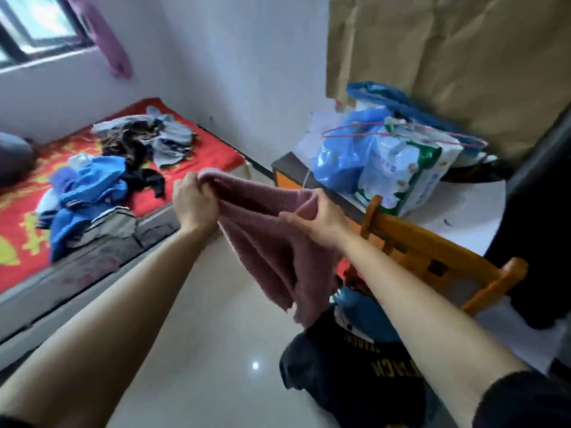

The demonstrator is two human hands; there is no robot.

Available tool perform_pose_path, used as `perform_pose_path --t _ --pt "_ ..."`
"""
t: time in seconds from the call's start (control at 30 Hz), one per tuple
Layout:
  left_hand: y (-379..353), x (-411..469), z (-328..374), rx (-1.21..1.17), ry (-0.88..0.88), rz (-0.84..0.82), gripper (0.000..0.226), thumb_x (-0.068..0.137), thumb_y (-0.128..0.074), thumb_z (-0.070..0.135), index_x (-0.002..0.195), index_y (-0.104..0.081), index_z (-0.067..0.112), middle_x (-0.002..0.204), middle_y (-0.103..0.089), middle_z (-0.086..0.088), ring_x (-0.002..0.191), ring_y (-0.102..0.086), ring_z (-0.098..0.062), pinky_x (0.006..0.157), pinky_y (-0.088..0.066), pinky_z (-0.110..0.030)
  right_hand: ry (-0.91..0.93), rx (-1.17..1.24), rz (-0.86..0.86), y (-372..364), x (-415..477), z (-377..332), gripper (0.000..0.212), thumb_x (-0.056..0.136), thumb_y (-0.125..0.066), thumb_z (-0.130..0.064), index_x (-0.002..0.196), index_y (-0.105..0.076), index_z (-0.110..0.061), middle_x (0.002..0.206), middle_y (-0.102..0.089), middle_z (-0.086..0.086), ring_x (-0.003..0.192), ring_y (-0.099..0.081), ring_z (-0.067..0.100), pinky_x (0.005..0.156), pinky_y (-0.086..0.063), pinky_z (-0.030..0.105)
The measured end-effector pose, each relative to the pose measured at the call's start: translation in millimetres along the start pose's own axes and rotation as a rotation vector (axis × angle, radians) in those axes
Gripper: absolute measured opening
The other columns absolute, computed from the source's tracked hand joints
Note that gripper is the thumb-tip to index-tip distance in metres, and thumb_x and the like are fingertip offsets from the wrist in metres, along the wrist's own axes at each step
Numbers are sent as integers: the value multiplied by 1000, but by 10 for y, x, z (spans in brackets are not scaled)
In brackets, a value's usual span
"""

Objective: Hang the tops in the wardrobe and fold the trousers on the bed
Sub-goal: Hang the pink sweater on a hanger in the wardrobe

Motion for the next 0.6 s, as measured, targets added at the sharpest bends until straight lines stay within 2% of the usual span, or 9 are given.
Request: perform_pose_path --t 0.07,0.13,0.2,0.23,0.3,0.37,0.47,0.6 --pt "635 162 -235 -22 34 120 19 98 -42 11 101 -56 -1 102 -62 -29 98 -56 -42 78 -33 -41 73 40 -5 -364 87 -474 38 67 -76 -61 88 -56 -37 78 -68 -21 74 -58 -17 62 -41 8" --pt "1222 270 -516 -25 80 222 17 99 -41 15 102 -52 3 98 -63 -27 93 -58 -45 71 -31 -40 134 73 -17 -769 126 -967 23 72 -68 -48 85 -58 -33 73 -62 -17 68 -57 -7 67 -42 21" --pt "1745 332 -829 -7 102 301 18 100 -40 18 106 -50 4 99 -63 -28 93 -58 -47 69 -30 -41 197 49 -63 -1190 122 -1458 25 74 -58 -46 89 -59 -27 71 -56 -14 70 -55 6 71 -43 31" --pt "1997 337 -995 7 110 332 18 100 -40 18 107 -49 5 99 -63 -29 93 -58 -48 68 -30 -42 222 30 -82 -1397 109 -1693 25 77 -56 -44 91 -58 -24 72 -55 -12 73 -55 13 70 -42 32" --pt "2455 320 -1387 30 145 371 18 100 -41 20 108 -47 5 98 -64 -29 90 -58 -49 66 -29 -42 257 29 -110 -1813 83 -2124 10 84 -57 -33 83 -52 -24 73 -54 -9 72 -53 17 64 -37 27" --pt "2877 287 -1838 13 202 404 19 99 -43 23 105 -46 5 97 -63 -29 92 -58 -48 65 -28 -41 313 22 -112 -2248 25 -2544 23 86 -59 -22 73 -41 -26 71 -51 -8 66 -48 12 57 -31 16" --pt "3535 249 -2510 -10 302 482 25 100 -44 28 102 -51 4 104 -64 -27 100 -59 -45 72 -36 -41 396 43 -225 -3041 -110 -3146 19 86 -58 -11 80 -44 -22 77 -51 -3 72 -47 19 59 -26 27" --pt "4392 -45 -3186 100 403 630 37 100 -40 35 102 -61 5 110 -66 -26 105 -60 -43 81 -42 -41 458 98 -355 -4025 -390 -3770 24 86 -57 -8 78 -41 -24 73 -49 -6 74 -47 20 62 -27 29"
Point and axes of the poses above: each hand's wrist, its own x-axis towards the middle knuckle, its own y-axis out of the back of the hand, z = x × y, the point moved 8 cm from there along x, towards the middle knuckle
